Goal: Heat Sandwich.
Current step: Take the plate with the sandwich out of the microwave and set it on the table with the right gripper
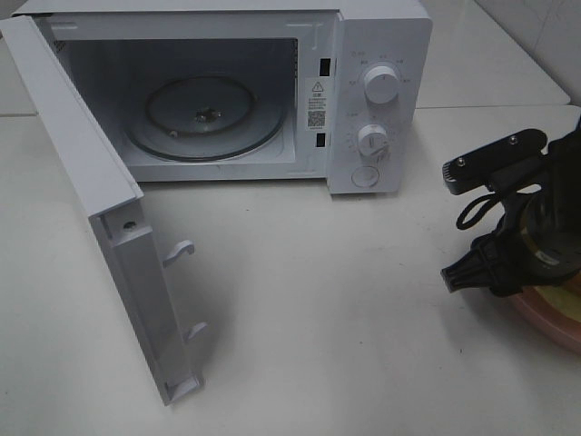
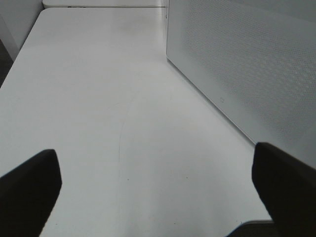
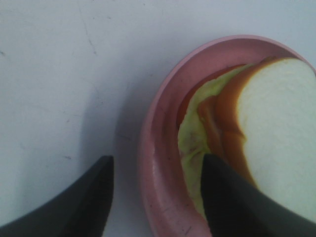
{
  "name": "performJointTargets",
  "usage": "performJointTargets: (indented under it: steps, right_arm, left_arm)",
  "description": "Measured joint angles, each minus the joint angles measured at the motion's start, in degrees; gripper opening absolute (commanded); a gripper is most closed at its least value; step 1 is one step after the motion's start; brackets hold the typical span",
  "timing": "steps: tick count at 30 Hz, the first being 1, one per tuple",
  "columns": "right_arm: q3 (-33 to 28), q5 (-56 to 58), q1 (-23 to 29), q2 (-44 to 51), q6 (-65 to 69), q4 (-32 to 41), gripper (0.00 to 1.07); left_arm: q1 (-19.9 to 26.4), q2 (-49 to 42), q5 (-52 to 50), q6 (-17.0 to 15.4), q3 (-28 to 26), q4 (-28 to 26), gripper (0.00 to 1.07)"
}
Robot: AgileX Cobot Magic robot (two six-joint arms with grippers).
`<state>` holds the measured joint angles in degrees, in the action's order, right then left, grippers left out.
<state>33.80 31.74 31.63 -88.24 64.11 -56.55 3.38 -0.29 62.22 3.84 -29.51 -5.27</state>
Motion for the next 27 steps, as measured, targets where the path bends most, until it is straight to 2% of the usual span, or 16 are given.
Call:
performJointTargets:
  steps: [1, 5, 11, 18, 27]
  right_arm:
    - [0.0, 0.0, 0.0, 0.0, 0.0, 0.0, 0.55]
    - [0.0, 0.0, 0.0, 5.96, -12.61, 8.54, 0.68]
    - [0.0, 0.29, 0.0, 10.71, -23.95, 16.39, 0.77]
    - [-0.06, 3.38, 0.0, 18.74, -37.41, 27.96, 0.76]
    - [1.32, 10.83, 0.0, 30.02, -47.9, 38.39, 0.76]
  left_arm:
    - [0.0, 0.0, 0.0, 0.0, 0.0, 0.0, 0.98]
    - [0.0, 0.0, 0.0, 0.0, 0.0, 0.0, 0.98]
    - [0.0, 0.0, 0.0, 0.0, 0.0, 0.0, 0.98]
    - [0.0, 0.0, 0.0, 0.0, 0.0, 0.0, 0.98]
    - [0.0, 0.0, 0.0, 0.0, 0.0, 0.0, 0.98]
